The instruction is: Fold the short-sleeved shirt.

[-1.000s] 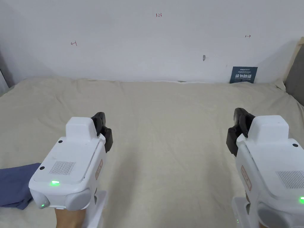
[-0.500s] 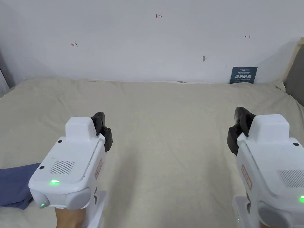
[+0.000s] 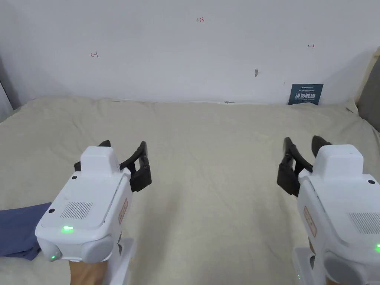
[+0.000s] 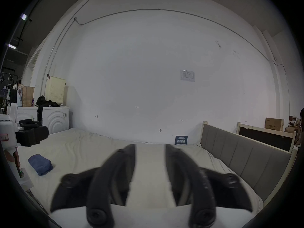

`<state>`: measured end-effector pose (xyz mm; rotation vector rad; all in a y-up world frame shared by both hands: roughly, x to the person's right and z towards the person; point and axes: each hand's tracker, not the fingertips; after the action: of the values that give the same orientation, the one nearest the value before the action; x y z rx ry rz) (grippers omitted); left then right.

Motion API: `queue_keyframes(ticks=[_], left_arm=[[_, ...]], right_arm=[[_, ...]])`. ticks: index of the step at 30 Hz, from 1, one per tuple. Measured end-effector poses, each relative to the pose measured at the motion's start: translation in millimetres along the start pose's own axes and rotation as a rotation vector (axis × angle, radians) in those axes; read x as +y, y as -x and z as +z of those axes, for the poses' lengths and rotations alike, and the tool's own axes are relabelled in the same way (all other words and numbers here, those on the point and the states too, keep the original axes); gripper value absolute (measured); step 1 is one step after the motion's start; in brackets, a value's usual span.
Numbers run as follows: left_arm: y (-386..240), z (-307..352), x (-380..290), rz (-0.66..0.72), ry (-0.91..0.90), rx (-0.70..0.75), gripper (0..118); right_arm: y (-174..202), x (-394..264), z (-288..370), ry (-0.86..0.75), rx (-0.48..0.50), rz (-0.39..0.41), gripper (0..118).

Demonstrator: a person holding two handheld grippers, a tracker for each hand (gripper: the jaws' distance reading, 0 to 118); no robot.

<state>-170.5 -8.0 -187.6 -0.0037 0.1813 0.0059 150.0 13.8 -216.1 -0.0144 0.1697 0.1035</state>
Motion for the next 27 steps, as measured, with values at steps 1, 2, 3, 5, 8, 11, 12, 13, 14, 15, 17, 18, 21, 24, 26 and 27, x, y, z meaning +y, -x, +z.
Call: queue_keyframes(ticks=[1,2,3,5,8,11,12,13,14,15,17,18,21,24,26,27], left_arm=[[0.7,-0.2,-0.2,0.004,-0.002,-0.001,92],[1.2,-0.6,-0.2,0.006,0.0,-0.002,105],[1.3,-1.0,-0.4,0.006,0.002,-0.002,118],[1.4,-0.4,-1.6,0.001,-0.004,0.0,118],[1.1,1.8,-2.7,-0.006,-0.011,0.007,118],[1.1,1.7,-3.3,0.0,-0.009,0.007,118],[0.9,2.1,-3.7,0.001,-0.009,0.008,118],[0.4,1.6,-3.5,0.0,-0.009,0.012,118],[0.3,1.4,-3.5,-0.001,-0.007,0.012,118],[0.3,1.5,-3.6,-0.001,-0.006,0.01,118],[0.2,1.5,-3.8,-0.002,-0.008,0.013,118],[0.3,1.5,-3.9,-0.002,-0.01,0.014,118],[0.8,1.3,-3.6,0.0,-0.01,0.014,118],[1.3,0.9,-3.7,-0.001,-0.009,0.014,118],[1.1,1.1,-3.5,-0.001,-0.009,0.015,118],[1.3,1.0,-3.5,-0.001,-0.01,0.014,118]], right_arm=[[-0.5,-0.4,-0.7,0.004,-0.004,-0.005,77],[-1.3,-0.8,-2.0,0.012,-0.007,-0.009,96],[-1.5,-1.4,-2.7,0.017,-0.01,-0.015,118],[-1.2,-2.9,-1.1,-0.003,-0.002,-0.034,118],[-1.6,-2.6,-2.3,0.009,-0.026,-0.028,118],[-2.2,-2.7,-2.5,0.012,-0.025,-0.037,118],[-2.2,-2.4,-2.6,0.013,-0.026,-0.037,118],[-2.0,-1.8,-2.8,0.014,-0.027,-0.037,118],[-1.8,-1.0,-3.2,0.013,-0.026,-0.035,118],[-1.7,-1.2,-2.4,0.014,-0.025,-0.034,118],[-1.3,-0.4,-2.3,0.014,-0.023,-0.033,118],[-1.1,0.2,-2.4,0.015,-0.021,-0.033,118],[-1.0,-0.7,-1.5,0.013,-0.022,-0.032,118],[-1.4,-1.6,-1.1,0.013,-0.021,-0.037,118],[-1.1,-0.9,-1.2,0.012,-0.019,-0.037,118],[-1.1,-1.3,-0.8,0.011,-0.018,-0.036,118]])
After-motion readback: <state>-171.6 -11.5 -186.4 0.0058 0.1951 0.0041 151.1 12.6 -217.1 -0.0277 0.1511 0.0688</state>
